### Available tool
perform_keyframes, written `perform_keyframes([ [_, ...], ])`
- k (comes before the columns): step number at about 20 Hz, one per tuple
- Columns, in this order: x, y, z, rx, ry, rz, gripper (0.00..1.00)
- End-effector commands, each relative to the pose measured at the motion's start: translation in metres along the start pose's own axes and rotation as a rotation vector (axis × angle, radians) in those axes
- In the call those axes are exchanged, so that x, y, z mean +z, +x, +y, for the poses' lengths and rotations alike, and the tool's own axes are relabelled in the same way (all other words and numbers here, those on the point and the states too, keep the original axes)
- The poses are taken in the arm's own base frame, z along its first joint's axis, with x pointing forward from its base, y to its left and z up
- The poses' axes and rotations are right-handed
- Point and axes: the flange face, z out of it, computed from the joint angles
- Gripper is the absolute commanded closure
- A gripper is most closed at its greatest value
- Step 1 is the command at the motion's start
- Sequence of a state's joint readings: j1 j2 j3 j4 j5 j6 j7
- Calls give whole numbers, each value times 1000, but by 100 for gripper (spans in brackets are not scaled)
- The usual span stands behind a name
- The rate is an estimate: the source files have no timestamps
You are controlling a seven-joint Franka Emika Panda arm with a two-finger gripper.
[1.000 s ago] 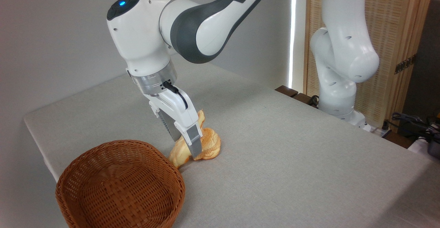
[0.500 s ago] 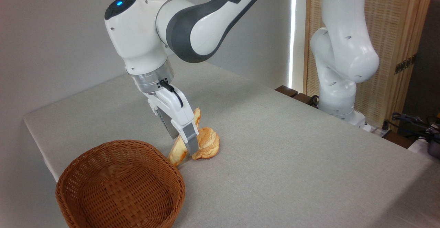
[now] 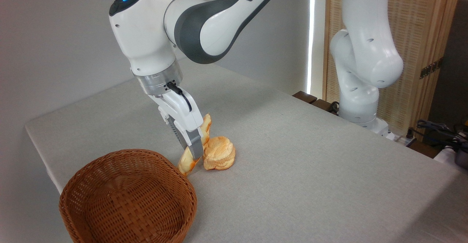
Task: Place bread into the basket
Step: 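Close the gripper on the braided roll, then lift the braided roll off the bun and carry it over the basket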
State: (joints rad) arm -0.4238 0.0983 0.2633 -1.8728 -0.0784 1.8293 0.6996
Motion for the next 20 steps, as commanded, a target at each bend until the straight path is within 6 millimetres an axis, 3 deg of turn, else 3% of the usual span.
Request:
perform_keyframes([
  [1, -7, 0, 1, 15, 7, 22, 60],
  [6, -29, -4, 6, 18, 0, 27, 60],
  [12, -36, -10, 27, 44, -54, -23, 60],
  [20, -95, -13, 34, 58, -5, 56, 55],
])
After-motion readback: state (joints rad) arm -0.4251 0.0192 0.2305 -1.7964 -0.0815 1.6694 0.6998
